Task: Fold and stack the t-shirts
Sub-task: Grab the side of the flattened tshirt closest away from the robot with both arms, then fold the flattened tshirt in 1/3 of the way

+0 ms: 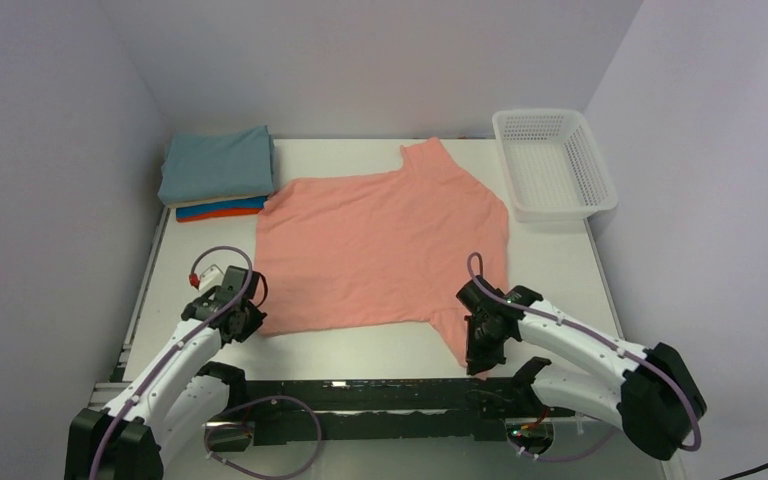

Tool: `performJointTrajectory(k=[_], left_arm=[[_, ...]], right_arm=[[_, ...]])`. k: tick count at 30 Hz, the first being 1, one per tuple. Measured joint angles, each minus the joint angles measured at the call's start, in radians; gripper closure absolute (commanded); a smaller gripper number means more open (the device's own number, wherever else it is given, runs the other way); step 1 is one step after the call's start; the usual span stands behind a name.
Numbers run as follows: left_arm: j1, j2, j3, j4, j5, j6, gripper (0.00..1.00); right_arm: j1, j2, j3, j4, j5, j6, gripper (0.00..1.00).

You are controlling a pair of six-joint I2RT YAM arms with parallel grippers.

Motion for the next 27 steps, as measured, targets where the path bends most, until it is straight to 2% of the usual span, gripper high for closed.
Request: performJointTrajectory(k=[8,13,20,27], left_arm=[[0.001,-0.085,-0.018,-0.066,0.033,0.002,1.0],[0.001,-0.103,-0.022,-0.067,0.049,0.002,1.0],[0.02,-0.033,0.056,-0.011,0.068,0.026,1.0],[0.101,0.046,0.125,0.104,0.109,0.067,1.0]], right_arm=[[0.125,-0.153,-0.008,-0.061,-0.09,0.083,1.0],[0.147,-0.161,0.026,-0.089,-0.038,0.106,1.0],[0.041,-0.071,0.206,0.006,0.093,0.04,1.0],[-0.11,-0.046,0.281,0.139,0.183,-0.046,1.0]])
